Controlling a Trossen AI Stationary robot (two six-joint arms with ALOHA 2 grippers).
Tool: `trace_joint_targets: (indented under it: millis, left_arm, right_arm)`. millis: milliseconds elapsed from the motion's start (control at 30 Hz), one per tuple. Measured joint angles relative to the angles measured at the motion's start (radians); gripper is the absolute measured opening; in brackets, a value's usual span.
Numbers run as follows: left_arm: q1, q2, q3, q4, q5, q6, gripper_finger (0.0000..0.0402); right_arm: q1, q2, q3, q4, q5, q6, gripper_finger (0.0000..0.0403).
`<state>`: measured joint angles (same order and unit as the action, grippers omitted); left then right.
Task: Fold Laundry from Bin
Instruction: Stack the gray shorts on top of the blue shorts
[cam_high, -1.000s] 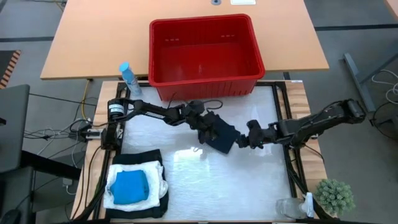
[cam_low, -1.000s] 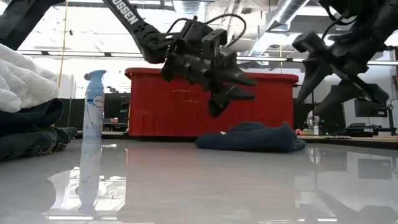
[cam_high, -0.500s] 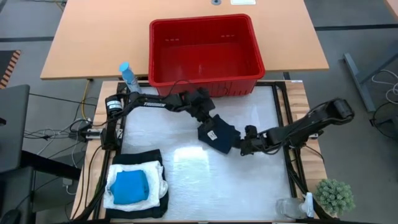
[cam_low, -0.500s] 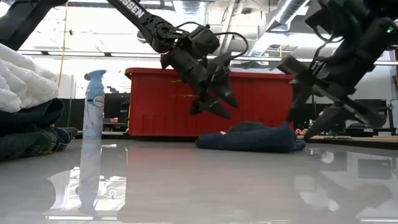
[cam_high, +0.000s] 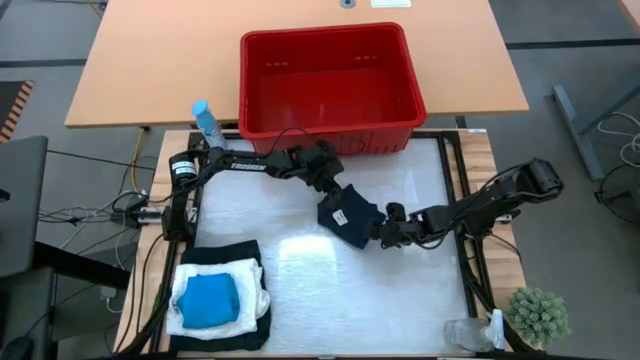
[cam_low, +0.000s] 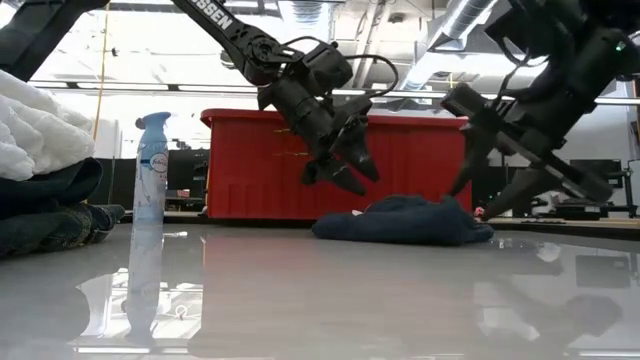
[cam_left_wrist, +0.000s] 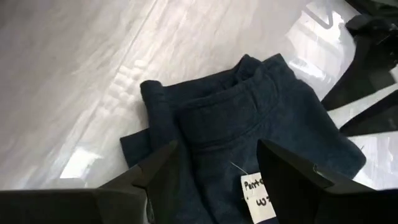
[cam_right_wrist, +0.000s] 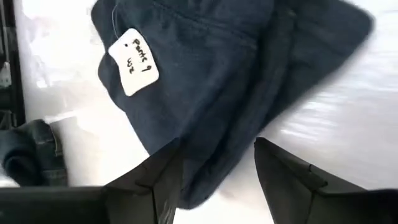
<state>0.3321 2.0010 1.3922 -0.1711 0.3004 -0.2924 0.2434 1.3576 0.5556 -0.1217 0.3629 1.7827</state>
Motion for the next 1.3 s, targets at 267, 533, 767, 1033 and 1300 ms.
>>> trace_joint_targets:
  millis: [267,533,767,1033,1300]
  left_arm:
    - [-0.004,0.000,0.000,-0.017,0.001,-0.020,0.0199]
    - [0.002,0.053,-0.044,-0.058,-0.119,-0.064,0.0199]
    - [0.003,0.074,-0.053,-0.092,-0.095,-0.101,0.0199]
    - [-0.057,0.073,-0.053,-0.123,-0.027,-0.285,0.0199]
    - [-0.101,0.073,-0.053,-0.173,0.069,-0.342,0.0199]
  right_arm:
    - [-0.003,-0.072,0.000,-0.074,0.027,-0.010,0.0222]
    - [-0.003,-0.072,0.000,0.038,0.002,-0.118,0.0215]
    - [-0.003,-0.072,0.001,0.066,0.002,-0.172,0.0202]
    - [-0.016,-0.086,0.000,-0.029,-0.002,-0.137,0.0202]
    - [-0.017,-0.096,0.000,-0.152,-0.066,-0.101,0.0203]
